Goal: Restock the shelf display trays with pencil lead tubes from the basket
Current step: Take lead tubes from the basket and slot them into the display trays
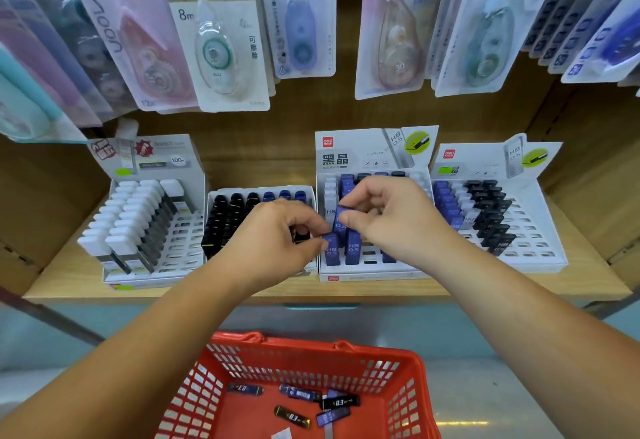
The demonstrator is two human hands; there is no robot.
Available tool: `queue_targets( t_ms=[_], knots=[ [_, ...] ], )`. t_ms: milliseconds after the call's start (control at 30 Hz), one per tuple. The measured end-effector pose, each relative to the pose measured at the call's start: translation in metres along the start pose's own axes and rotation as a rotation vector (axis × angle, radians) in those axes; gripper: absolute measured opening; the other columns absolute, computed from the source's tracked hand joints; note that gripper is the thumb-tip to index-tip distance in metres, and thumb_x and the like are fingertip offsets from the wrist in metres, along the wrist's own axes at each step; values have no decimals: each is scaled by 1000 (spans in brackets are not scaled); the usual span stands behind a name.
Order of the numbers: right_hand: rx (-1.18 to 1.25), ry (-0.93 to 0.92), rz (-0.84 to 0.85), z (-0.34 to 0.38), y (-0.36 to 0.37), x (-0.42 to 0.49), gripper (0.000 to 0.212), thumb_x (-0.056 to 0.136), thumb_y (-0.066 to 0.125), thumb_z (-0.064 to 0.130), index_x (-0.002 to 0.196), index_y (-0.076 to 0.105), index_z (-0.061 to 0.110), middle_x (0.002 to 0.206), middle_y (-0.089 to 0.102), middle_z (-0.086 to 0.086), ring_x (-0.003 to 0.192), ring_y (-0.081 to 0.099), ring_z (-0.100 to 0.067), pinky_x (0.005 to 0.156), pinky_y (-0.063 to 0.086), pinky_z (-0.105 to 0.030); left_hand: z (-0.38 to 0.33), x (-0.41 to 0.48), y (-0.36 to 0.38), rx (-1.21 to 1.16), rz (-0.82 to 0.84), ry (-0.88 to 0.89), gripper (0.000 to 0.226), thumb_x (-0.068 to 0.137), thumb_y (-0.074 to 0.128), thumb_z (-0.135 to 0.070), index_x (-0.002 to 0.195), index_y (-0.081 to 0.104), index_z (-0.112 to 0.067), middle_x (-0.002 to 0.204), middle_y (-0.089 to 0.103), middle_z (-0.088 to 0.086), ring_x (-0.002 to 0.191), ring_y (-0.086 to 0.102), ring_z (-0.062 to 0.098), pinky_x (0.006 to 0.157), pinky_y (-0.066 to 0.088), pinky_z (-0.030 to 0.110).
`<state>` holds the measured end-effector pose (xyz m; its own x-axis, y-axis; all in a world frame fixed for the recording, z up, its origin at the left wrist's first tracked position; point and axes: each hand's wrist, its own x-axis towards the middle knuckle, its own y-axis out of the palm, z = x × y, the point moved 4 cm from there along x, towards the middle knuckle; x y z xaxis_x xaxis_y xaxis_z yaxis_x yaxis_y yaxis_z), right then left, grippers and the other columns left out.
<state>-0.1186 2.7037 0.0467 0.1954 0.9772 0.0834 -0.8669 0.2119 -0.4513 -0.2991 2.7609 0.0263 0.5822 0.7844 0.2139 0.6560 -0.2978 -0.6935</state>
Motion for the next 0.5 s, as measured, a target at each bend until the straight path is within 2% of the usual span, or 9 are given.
queue_targets(
  t_ms=[67,200,233,333,400,500],
  knots=[
    [-82,-22,28,-3,4,3,14,87,81,12,84,75,24,67,69,14,56,59,5,60,45,-11,2,1,-2,10,-14,4,14,82,87,-21,89,80,-31,84,70,-23,89,64,5,84,55,32],
    [-202,-30,45,-10,12,9,15,85,83,24,80,74,34,74,73,20,68,67,-1,72,58,-35,7,1,-4,10,-8,14,13,81,88,-23,85,78,-31,89,72,-19,96,63,4,89,54,37],
    [-217,-36,43,-10,13,11,13,85,83,25,80,74,34,75,73,20,69,68,-1,73,58,-36,8,1,-4,10,-7,16,13,81,88,-24,85,78,-30,89,72,-18,96,63,3,89,54,37],
    [-302,-55,85,-6,11,14,10,88,79,28,80,77,31,73,72,23,59,61,3,64,49,-27,8,0,-4,22,-12,33,11,81,88,-29,86,78,-30,89,71,-18,96,62,4,89,53,34],
    [-389,-73,128,-3,11,14,16,91,75,28,77,75,34,72,69,27,62,61,1,67,52,-29,6,-2,-4,31,-18,19,12,82,87,-32,90,78,-31,88,70,-18,94,61,4,86,52,32],
    [-441,-82,132,-2,9,14,15,94,73,26,84,78,36,72,70,22,74,65,-2,79,58,-35,6,-3,-3,54,-7,36,12,82,86,-32,89,77,-32,88,69,-17,93,61,5,87,53,35]
  ],
)
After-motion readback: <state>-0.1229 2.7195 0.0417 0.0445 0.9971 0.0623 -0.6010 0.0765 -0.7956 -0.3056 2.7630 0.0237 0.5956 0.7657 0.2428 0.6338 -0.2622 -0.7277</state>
